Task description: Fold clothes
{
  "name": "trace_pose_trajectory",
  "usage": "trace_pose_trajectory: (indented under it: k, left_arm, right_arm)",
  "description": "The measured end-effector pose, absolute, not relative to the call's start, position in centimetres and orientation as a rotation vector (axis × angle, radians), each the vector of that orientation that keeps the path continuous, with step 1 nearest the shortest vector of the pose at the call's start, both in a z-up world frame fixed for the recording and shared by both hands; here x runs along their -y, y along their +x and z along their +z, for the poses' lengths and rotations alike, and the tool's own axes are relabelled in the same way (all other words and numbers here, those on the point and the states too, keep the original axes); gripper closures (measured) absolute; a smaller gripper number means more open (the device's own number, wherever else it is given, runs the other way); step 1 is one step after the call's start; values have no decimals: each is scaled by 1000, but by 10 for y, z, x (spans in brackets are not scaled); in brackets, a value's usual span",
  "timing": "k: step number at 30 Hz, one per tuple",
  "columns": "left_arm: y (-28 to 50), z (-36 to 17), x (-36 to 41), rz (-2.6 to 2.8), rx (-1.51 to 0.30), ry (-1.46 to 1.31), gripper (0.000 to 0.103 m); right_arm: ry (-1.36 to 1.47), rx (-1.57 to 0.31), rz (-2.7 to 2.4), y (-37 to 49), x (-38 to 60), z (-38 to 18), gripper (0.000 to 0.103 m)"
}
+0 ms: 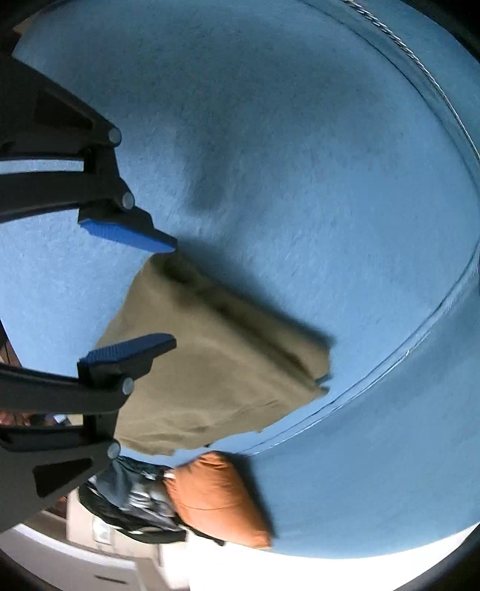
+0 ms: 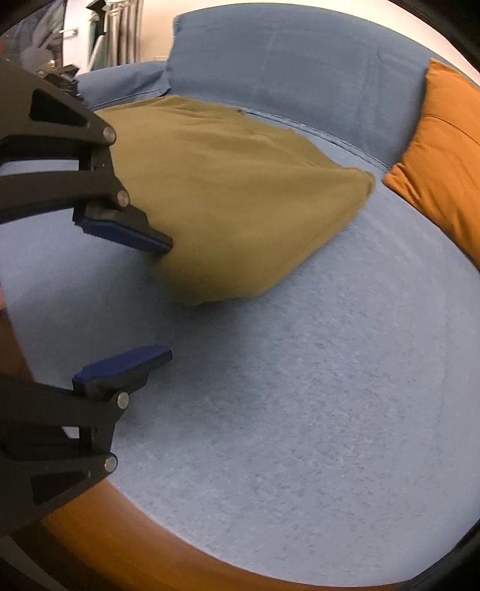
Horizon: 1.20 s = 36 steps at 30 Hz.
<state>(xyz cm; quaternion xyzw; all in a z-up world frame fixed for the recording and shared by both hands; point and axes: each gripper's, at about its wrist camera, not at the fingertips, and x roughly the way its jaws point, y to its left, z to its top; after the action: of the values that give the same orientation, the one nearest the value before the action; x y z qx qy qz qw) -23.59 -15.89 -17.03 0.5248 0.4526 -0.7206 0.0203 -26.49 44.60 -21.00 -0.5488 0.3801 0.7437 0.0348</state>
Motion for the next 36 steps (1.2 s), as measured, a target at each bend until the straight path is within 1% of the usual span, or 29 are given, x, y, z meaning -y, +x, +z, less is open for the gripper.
trace_pose_trajectory:
  k: [4,6,7,8,9,10,11,13,15,19,22,24,25,26,27,29,31,33,36]
  left_arm:
    - [-242,-176,153,-2232,-1444,1618,58]
    - [-251,-178,143,-2249,-1410,1639,58]
    - [-255,-179,138,-2256,-1367,1659,58]
    - [-258,-180,133,-2265,-1311,1680,60]
    - [-256,-176,132,-2296,-1264,1678,62]
    - [-254,-171,130,-2326,-1217,1676,76]
    - [-251,-167,129,-2355,-1170,1673,89]
    - [-246,-157,126,-2413,-1080,1662,94]
    - [-233,-139,126,-2483,-1079,1607,95]
    - [-189,-112,120,-2576,-1081,1540,95]
    - [-175,-111,114,-2585,-987,1559,95]
    - [-165,-110,110,-2589,-925,1571,94]
    - [-161,-110,109,-2591,-893,1576,89]
    - [-156,-109,107,-2592,-862,1582,89]
    - [-151,-109,105,-2594,-831,1587,91]
    - [-142,-108,101,-2595,-768,1597,92]
    - [-133,-108,97,-2595,-706,1606,92]
    - [-124,-107,93,-2594,-646,1616,92]
    - [-133,-113,83,-2566,-613,1675,90]
  right_arm:
    - [-1634,-1295,2258,-275,-450,-218,49]
    - [-1610,-1350,2247,-277,-449,-220,49]
    - [-1598,-1375,2245,-278,-449,-221,51]
    - [-1587,-1388,2257,-280,-450,-217,58]
    - [-1576,-1402,2269,-282,-452,-214,77]
    - [-1564,-1414,2280,-283,-453,-210,81]
    - [-1552,-1419,2286,-281,-454,-206,83]
    - [-1526,-1429,2299,-276,-456,-197,86]
    - [-1475,-1465,2324,-268,-460,-185,86]
    - [-1398,-1417,2429,-229,-458,-149,87]
    - [-1343,-1349,2402,-197,-464,-137,87]
    - [-1424,-1393,2286,-171,-473,-152,86]
    - [-1534,-1415,2207,-163,-475,-166,84]
    - [-1641,-1392,2153,-160,-475,-178,84]
    - [-1689,-1317,2120,-158,-477,-182,84]
    - [-1621,-1137,2096,-149,-493,-176,84]
    - [-1465,-1132,2177,-144,-505,-156,84]
    - [-1308,-1083,2349,-142,-504,-127,84]
    - [-1311,-851,2638,-173,-461,-95,84]
